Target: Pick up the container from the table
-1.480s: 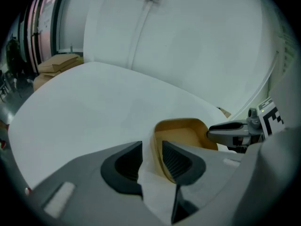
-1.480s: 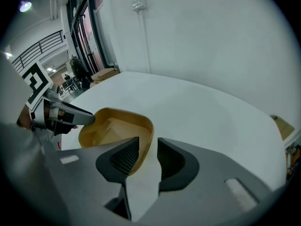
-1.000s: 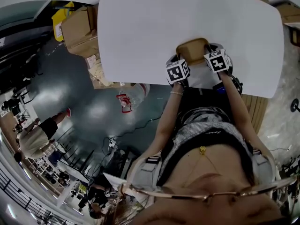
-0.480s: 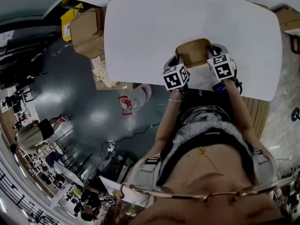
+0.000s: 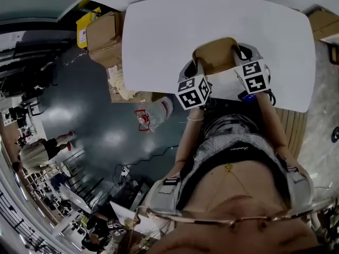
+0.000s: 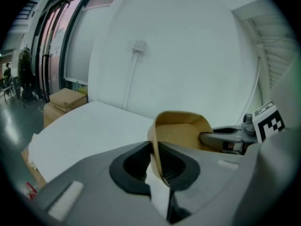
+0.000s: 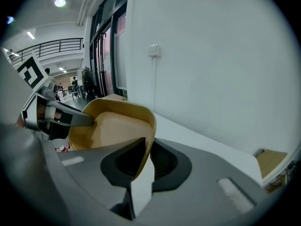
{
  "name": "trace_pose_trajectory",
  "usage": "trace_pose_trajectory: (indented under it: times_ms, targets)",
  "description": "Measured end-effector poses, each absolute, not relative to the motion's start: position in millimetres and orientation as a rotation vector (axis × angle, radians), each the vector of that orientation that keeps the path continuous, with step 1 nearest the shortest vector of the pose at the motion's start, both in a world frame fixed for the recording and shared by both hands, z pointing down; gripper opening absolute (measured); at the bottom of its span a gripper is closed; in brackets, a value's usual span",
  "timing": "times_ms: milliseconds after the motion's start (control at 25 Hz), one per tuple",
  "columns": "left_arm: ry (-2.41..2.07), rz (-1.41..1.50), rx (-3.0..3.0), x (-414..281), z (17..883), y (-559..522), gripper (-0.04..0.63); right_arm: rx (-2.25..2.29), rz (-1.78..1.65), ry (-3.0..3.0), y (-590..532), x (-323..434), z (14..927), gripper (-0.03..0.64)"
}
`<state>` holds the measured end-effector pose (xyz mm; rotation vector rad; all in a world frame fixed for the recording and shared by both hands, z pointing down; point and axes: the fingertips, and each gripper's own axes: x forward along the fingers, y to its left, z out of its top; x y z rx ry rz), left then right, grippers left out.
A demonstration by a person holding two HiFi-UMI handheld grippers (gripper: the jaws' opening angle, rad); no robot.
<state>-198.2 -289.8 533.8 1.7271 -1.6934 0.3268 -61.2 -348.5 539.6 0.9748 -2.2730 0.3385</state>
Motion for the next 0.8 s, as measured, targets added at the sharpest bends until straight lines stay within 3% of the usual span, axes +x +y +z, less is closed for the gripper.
trace_pose_trajectory:
  times_ms: [800]
  targets:
    - [-1.787, 0.23, 1.801, -196, 479, -285, 0.025, 1.015, 0.268, -2.382, -347, -60, 485, 0.058]
